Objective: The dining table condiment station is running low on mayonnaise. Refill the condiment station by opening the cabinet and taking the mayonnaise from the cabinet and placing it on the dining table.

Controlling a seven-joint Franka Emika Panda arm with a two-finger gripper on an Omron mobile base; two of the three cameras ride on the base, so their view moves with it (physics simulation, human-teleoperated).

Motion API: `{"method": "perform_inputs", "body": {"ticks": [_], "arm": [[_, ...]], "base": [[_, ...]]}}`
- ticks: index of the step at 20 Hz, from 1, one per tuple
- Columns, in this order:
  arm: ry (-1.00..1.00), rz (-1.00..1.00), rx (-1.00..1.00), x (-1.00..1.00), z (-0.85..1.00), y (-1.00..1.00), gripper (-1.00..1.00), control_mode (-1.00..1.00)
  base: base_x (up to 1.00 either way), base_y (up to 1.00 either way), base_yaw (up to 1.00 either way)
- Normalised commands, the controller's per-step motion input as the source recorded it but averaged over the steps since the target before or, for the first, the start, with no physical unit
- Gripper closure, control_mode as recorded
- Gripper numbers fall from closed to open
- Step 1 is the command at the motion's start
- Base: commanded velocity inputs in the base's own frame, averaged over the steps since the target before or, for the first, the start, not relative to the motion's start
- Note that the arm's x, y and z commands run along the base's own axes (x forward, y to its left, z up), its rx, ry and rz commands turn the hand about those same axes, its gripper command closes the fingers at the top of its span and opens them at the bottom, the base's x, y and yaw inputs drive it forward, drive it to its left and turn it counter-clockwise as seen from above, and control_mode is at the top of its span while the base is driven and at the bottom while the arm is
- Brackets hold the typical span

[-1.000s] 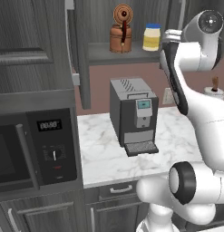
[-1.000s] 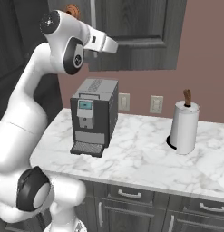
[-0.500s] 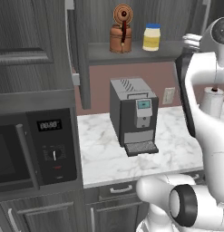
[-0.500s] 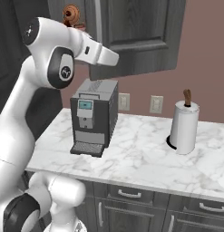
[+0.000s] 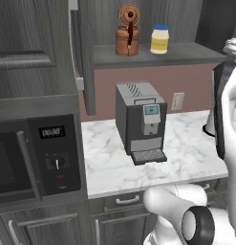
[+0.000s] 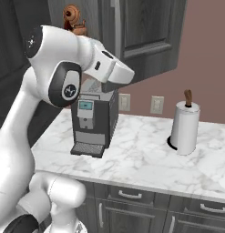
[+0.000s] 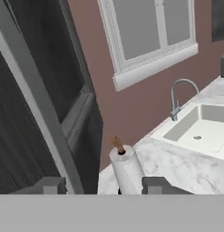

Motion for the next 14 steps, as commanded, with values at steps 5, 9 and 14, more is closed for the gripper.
{"method": "perform_inputs", "body": {"ticks": [5,9,14], "arm": [[-0.02,-0.01,0.18,-1.00,0.36,0.59,-1.00,-1.00],[0.00,0.00,0.16,-1.00,0.15,1.00,-1.00,-1.00],[0.00,-0.12,0.02,-0.21,-0.01,1.00,-1.00,-1.00]], "base": [[0.00,0.00,0.00],[0.00,0.00,0.00],[0.00,0.00,0.00]]}}
